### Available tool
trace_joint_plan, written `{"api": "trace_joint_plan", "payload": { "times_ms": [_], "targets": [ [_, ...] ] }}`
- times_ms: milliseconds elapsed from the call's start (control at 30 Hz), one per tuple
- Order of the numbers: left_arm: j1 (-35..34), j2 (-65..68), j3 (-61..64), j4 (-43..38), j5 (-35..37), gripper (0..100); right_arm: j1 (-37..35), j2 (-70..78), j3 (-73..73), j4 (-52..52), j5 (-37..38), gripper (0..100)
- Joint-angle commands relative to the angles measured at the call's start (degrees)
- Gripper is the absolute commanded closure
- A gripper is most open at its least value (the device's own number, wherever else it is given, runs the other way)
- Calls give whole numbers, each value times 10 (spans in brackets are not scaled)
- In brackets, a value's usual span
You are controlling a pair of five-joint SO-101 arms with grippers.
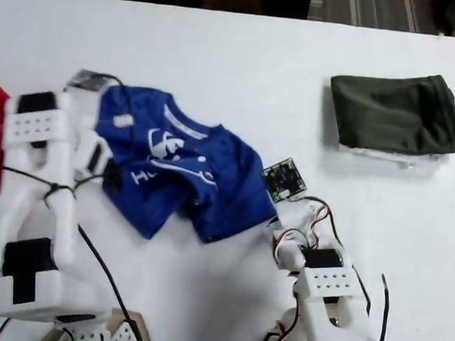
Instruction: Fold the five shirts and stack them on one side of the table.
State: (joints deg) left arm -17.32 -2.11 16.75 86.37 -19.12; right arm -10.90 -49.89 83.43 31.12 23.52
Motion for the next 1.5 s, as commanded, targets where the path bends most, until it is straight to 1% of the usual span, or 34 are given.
{"api": "trace_joint_plan", "payload": {
  "times_ms": [0,67,133,367,467,600,733,867,933,1000,1033,1067,1100,1133,1233,1367,1467],
  "targets": [
    [82,-32,14,11,18,722,7,-15,-3,-11,-4,961],
    [121,-32,19,34,22,722,7,-15,-3,-11,-4,961],
    [149,-32,20,40,37,722,7,-15,-3,-11,-4,961],
    [205,-28,24,34,42,720,7,-15,-3,-11,-4,961],
    [215,-26,58,-5,38,718,7,-15,-3,-11,-4,961],
    [211,-26,137,-68,-8,721,7,-15,-3,-11,-4,961],
    [184,-26,183,-135,-15,722,7,-15,-3,-11,-4,961],
    [121,-26,187,-196,-17,736,7,-15,-3,-11,-4,961],
    [82,-26,187,-219,-18,814,7,-15,-3,-11,-4,961],
    [44,-26,186,-237,-18,961,7,-15,-3,-11,-4,961],
    [28,-27,186,-242,-18,992,7,-15,-3,-11,-4,961],
    [18,-28,185,-242,-18,957,7,-15,-3,-11,-4,961],
    [9,-31,185,-240,-20,958,7,-15,-3,-11,-4,961],
    [4,-32,182,-237,-29,979,7,-15,-3,-11,-4,961],
    [-14,-33,131,-180,-45,975,7,-15,-3,-11,-4,961],
    [-44,-33,2,-40,-58,976,7,-15,-3,-11,-4,961],
    [-68,-33,-109,63,-108,976,7,-15,-3,-11,-4,961]
  ]
}}
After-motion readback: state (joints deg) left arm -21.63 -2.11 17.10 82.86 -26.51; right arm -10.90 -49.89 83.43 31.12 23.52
